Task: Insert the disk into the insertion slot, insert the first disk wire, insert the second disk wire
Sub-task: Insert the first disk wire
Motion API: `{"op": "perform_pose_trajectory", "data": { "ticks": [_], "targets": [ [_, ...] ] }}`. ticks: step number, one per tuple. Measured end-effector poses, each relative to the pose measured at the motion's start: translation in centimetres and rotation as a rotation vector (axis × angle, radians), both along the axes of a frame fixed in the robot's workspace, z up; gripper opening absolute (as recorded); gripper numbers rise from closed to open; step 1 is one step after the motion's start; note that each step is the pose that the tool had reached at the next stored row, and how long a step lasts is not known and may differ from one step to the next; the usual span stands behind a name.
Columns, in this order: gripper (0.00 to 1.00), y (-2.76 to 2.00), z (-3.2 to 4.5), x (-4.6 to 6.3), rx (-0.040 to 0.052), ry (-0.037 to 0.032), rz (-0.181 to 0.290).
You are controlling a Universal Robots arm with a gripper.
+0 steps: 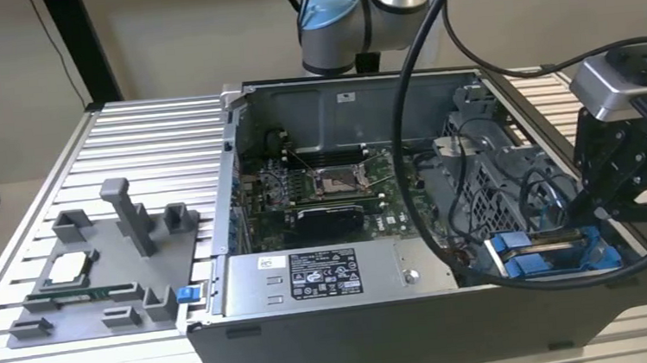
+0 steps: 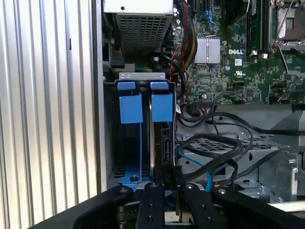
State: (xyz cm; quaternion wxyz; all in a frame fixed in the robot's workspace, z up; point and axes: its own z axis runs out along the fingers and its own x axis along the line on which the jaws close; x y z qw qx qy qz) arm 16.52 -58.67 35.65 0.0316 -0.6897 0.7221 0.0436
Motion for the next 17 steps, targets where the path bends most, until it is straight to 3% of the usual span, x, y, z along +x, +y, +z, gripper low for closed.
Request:
{"op": "perform_pose_trajectory", "data": {
  "ticks": [10, 17],
  "targets": [
    [0.00, 0.70, -0.64, -0.02, -0.0005, -0.0001, 0.018],
    [0.00, 0.71, -0.84, -0.03, -0.0019, 0.0000, 0.042]
  ]
}}
